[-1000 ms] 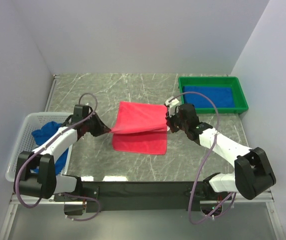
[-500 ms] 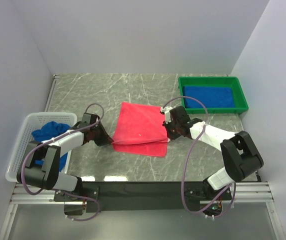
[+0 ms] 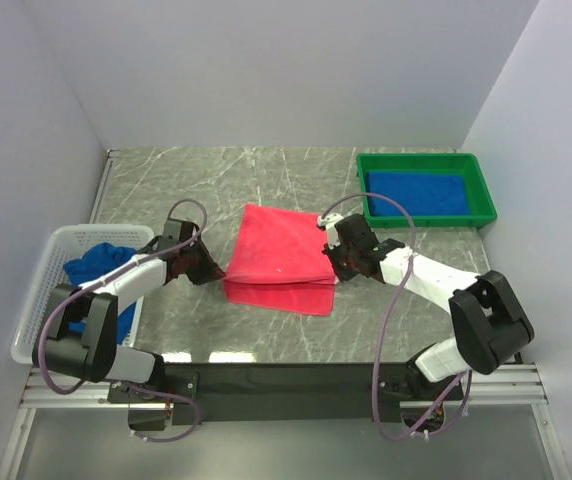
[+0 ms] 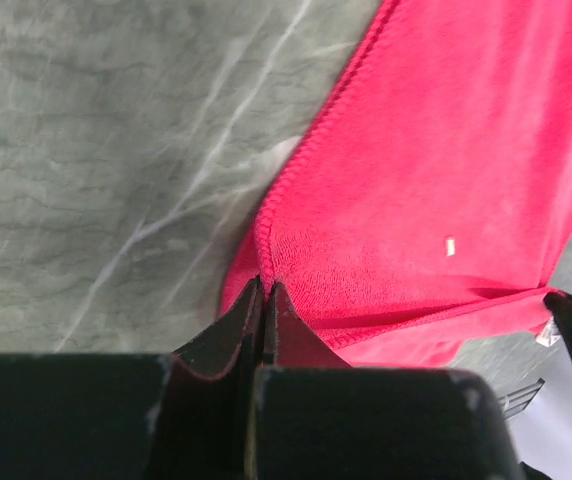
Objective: Fold and stack the towels
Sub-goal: Fold the towel
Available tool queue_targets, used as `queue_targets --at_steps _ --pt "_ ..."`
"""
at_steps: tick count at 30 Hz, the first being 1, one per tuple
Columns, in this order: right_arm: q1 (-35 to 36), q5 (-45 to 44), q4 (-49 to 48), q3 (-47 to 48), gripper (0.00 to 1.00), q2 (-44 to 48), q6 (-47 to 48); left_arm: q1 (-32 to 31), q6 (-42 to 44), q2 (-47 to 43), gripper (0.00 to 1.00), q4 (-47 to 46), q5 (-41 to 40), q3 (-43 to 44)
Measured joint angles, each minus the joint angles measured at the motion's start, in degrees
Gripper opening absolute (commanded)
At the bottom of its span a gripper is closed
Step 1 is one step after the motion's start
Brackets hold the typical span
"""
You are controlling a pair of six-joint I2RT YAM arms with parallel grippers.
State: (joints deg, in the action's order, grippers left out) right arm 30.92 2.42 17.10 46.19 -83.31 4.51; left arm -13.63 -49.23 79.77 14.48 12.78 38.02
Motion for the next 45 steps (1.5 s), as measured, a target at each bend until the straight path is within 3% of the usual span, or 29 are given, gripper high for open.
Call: queue_targets --at_steps 14,24,28,30,33,34,37,45 --pt "4.59 -4.2 4.39 -0.07 0.04 5.4 -0.59 -2.25 0.04 -5.55 0.01 3.78 -3.23 0.44" --pt "10.16 -2.19 8.83 1.09 0.1 -3.98 3.54 -4.63 -0.61 -1.11 0.11 1.84 -4.11 -3.61" --pt "10.54 -2.43 9.73 1.79 0.22 -4.92 5.01 -4.98 -1.22 -1.57 0.25 1.2 -4.7 -4.07" --pt "10.54 -2.45 10.34 1.79 0.33 -4.9 6.01 -5.03 -1.4 -2.43 0.31 1.29 -5.14 -4.26" --pt "10.58 -2.14 11.98 1.81 0.4 -4.42 7.82 -5.22 -1.57 -5.4 0.51 1.95 -5.7 -5.38" --pt "10.58 -1.75 13.0 1.81 0.41 -4.04 8.35 -5.33 -1.75 -6.67 0.62 2.43 -5.86 -5.73" --pt "10.64 -0.15 17.27 2.19 0.47 -2.34 9.79 -6.08 -2.4 -11.21 0.77 4.37 -6.32 -6.21" --pt "6.03 3.78 16.41 2.8 0.57 8.52 7.48 -6.88 -1.29 -20.59 0.79 11.47 -8.63 -3.78"
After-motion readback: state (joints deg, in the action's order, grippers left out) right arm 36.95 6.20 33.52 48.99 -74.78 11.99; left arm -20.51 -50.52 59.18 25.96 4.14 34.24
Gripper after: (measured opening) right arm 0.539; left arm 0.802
